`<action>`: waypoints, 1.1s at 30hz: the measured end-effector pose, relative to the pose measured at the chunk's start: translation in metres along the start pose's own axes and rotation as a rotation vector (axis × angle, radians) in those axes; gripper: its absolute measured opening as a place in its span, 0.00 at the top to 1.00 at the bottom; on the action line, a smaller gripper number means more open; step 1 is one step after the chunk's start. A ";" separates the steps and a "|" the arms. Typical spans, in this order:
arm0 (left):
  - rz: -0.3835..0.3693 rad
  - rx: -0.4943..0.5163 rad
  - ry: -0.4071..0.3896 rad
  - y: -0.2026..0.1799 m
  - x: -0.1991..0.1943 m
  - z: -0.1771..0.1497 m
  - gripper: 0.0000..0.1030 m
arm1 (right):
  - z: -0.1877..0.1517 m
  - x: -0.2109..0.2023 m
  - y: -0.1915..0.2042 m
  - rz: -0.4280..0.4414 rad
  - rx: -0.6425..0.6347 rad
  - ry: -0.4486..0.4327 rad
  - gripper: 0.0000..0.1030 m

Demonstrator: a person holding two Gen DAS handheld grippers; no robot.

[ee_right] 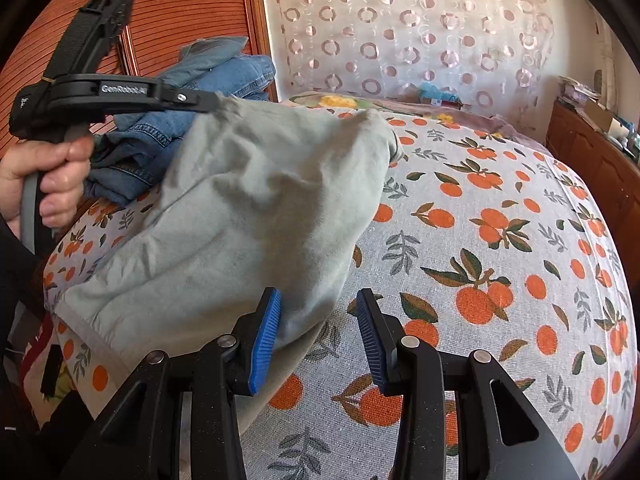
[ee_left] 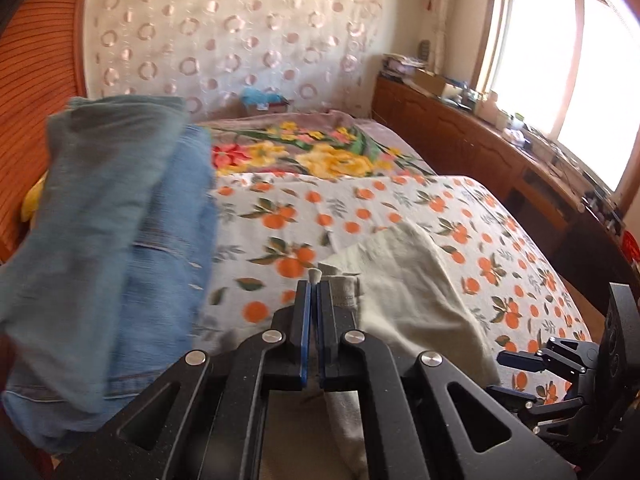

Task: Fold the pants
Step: 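Press the folded grey-green pants flat with the left tool and release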

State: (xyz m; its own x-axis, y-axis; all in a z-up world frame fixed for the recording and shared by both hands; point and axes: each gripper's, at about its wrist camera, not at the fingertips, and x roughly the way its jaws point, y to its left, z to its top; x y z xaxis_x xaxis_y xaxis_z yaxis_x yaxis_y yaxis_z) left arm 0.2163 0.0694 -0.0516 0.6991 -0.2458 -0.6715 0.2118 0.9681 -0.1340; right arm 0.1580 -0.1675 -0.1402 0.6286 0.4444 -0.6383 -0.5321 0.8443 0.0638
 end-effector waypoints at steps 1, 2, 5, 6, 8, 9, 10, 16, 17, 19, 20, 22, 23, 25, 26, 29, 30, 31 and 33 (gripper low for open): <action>0.011 -0.010 0.000 0.006 -0.002 0.001 0.97 | 0.000 0.000 0.000 0.000 0.000 0.000 0.60; 0.025 -0.019 0.004 0.013 -0.003 0.001 0.97 | 0.000 0.000 0.000 0.000 0.000 0.000 0.60; 0.052 -0.032 0.017 0.025 0.000 -0.001 0.97 | 0.000 0.000 0.000 0.000 -0.001 0.001 0.60; 0.064 -0.035 0.025 0.028 0.002 -0.003 0.97 | 0.000 0.001 0.000 0.000 -0.002 0.002 0.60; 0.111 -0.029 0.041 0.029 0.007 -0.007 0.97 | 0.000 0.001 0.001 -0.001 -0.002 0.002 0.60; 0.115 -0.028 0.045 0.028 0.008 -0.010 0.96 | 0.000 0.001 0.000 0.000 -0.001 0.002 0.60; 0.109 -0.029 0.050 0.028 0.009 -0.012 0.96 | 0.000 0.001 0.001 0.000 -0.001 0.002 0.60; 0.037 -0.012 0.074 0.009 0.008 -0.034 0.87 | 0.000 0.001 0.001 0.001 -0.002 0.002 0.60; 0.030 0.004 0.084 0.001 0.012 -0.037 0.86 | 0.000 0.001 0.001 0.001 -0.003 0.002 0.60; 0.030 0.029 0.108 -0.007 0.021 -0.039 0.86 | 0.000 0.001 0.001 0.001 -0.003 0.002 0.60; 0.040 0.040 0.124 -0.011 0.027 -0.041 0.86 | 0.000 0.001 0.001 0.001 -0.002 0.002 0.60; 0.067 0.044 0.143 -0.012 0.036 -0.043 0.86 | 0.000 0.001 0.001 0.001 -0.003 0.002 0.60; 0.078 0.043 0.151 -0.013 0.039 -0.043 0.86 | 0.000 0.001 0.001 0.002 -0.003 0.002 0.60; 0.115 0.052 0.165 -0.013 0.045 -0.045 0.86 | 0.001 0.001 0.001 0.001 -0.003 0.002 0.60; 0.142 0.062 0.170 -0.013 0.046 -0.047 0.86 | 0.001 0.001 0.001 0.001 -0.003 0.002 0.60; 0.154 0.074 0.162 -0.011 0.044 -0.051 0.86 | 0.000 0.001 0.000 0.001 -0.004 0.000 0.60; 0.147 0.074 0.158 -0.009 0.043 -0.052 0.86 | 0.000 0.001 0.000 0.001 -0.004 -0.001 0.60; 0.138 0.076 0.153 -0.008 0.041 -0.053 0.91 | 0.000 0.001 0.000 0.001 -0.004 -0.001 0.60; 0.142 0.071 0.130 -0.004 0.035 -0.055 0.97 | 0.000 0.001 0.000 0.001 -0.003 0.000 0.60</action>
State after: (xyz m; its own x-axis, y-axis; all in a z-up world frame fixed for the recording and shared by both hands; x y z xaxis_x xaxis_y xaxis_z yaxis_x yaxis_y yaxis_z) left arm 0.2021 0.0593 -0.1146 0.6327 -0.0943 -0.7686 0.1684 0.9856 0.0177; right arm 0.1586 -0.1668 -0.1412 0.6280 0.4458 -0.6379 -0.5349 0.8426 0.0622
